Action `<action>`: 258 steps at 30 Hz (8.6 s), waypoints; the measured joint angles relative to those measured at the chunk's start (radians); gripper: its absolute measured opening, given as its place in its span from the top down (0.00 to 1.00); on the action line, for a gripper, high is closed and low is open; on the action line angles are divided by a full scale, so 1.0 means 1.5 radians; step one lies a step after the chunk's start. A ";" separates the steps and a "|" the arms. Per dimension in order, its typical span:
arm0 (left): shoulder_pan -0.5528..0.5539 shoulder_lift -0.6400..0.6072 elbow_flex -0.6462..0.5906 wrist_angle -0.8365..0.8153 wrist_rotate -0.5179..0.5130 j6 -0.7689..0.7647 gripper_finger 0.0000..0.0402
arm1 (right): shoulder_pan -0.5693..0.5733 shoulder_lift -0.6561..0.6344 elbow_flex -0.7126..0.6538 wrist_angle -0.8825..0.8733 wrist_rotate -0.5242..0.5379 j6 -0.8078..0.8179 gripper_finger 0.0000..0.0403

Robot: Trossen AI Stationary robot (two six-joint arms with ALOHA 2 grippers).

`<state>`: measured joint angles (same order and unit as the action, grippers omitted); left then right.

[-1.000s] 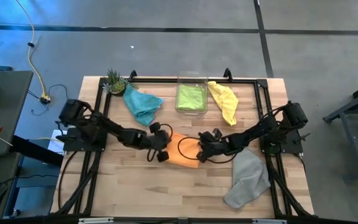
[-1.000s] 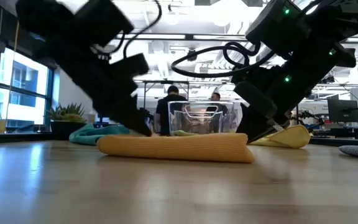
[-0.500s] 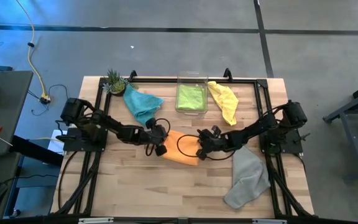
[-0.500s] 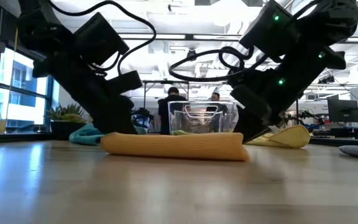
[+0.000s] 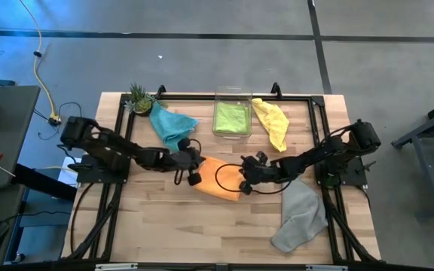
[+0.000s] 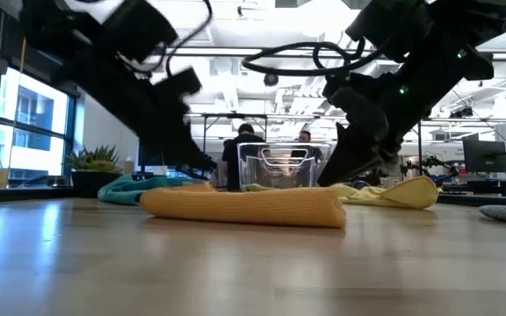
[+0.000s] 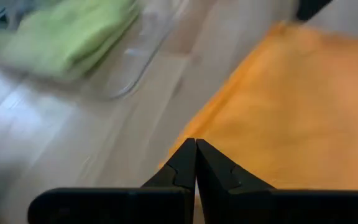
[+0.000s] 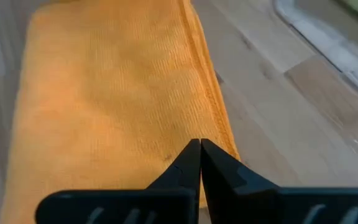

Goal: Fold microfiber towels
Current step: Fold the orange microfiber cloth

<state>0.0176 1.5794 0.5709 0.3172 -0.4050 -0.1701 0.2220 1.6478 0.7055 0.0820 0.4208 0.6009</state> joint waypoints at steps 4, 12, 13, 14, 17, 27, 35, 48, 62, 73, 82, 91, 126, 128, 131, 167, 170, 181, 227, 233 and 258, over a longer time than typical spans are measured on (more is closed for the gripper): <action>-0.050 -0.033 -0.002 -0.008 0.051 0.000 1.00 | -0.010 0.000 0.000 -0.033 0.027 -0.013 0.99; -0.171 -0.011 -0.002 -0.003 0.086 -0.006 1.00 | -0.044 0.018 0.000 -0.046 0.033 -0.056 0.99; -0.179 -0.006 -0.002 -0.001 0.081 -0.011 1.00 | -0.048 0.024 0.000 -0.050 0.032 -0.057 0.99; -0.186 0.003 -0.002 0.000 0.070 -0.017 1.00 | -0.050 0.030 0.000 -0.050 0.028 -0.057 0.99; -0.196 0.035 -0.002 -0.004 0.045 -0.033 1.00 | -0.052 0.044 0.000 -0.050 0.009 -0.054 0.99; -0.174 0.088 -0.002 -0.010 -0.038 -0.048 1.00 | 0.002 0.045 0.000 -0.055 -0.016 0.015 0.99; -0.119 0.081 0.000 -0.065 -0.055 -0.022 1.00 | 0.052 0.032 0.000 -0.085 -0.028 0.065 0.99; -0.134 -0.013 -0.002 -0.208 0.127 0.005 1.00 | 0.058 -0.065 -0.001 -0.049 -0.039 -0.009 0.99; -0.174 -0.022 -0.002 -0.067 0.244 0.031 1.00 | 0.033 0.125 0.000 0.242 -0.036 -0.075 0.99; -0.138 -0.009 -0.002 -0.071 0.107 0.041 1.00 | 0.031 0.145 0.000 0.239 -0.048 -0.074 0.99; -0.152 0.056 0.000 -0.078 0.118 0.028 1.00 | 0.031 0.145 0.000 0.233 -0.048 -0.082 0.99; -0.158 0.004 -0.002 -0.103 0.121 0.026 1.00 | 0.031 0.145 0.000 0.229 -0.045 -0.087 0.99; -0.106 0.047 -0.071 0.064 0.088 -0.042 1.00 | 0.060 0.067 0.000 0.267 -0.039 -0.092 0.99; -0.104 0.047 -0.071 0.065 0.088 -0.042 1.00 | 0.068 0.078 0.000 0.289 -0.039 -0.092 0.99; -0.103 0.047 -0.071 0.066 0.088 -0.042 1.00 | 0.077 0.098 0.001 0.319 -0.038 -0.092 0.99; -0.103 0.030 -0.070 0.125 0.071 -0.024 1.00 | 0.105 0.243 0.114 0.276 -0.142 -0.112 0.99; -0.091 0.027 -0.068 0.169 0.072 0.008 1.00 | 0.105 0.243 0.114 0.275 -0.147 -0.123 0.99; 0.021 0.029 -0.070 0.133 0.120 0.080 1.00 | 0.105 0.243 0.114 0.270 -0.186 -0.134 0.99; -0.069 -0.038 -0.070 0.070 0.083 0.058 1.00 | 0.035 0.025 0.113 -0.156 -0.098 -0.037 0.76; -0.060 0.009 -0.070 0.081 0.081 0.058 1.00 | 0.009 0.074 0.113 -0.160 -0.135 -0.039 0.98; -0.178 0.040 -0.059 0.115 0.106 -0.071 1.00 | -0.067 -0.020 0.113 -0.182 -0.120 -0.175 0.94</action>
<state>-0.2490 1.6390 0.4826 0.4899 -0.2459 -0.2768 0.1218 1.6185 0.8754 -0.1911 0.2411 0.3381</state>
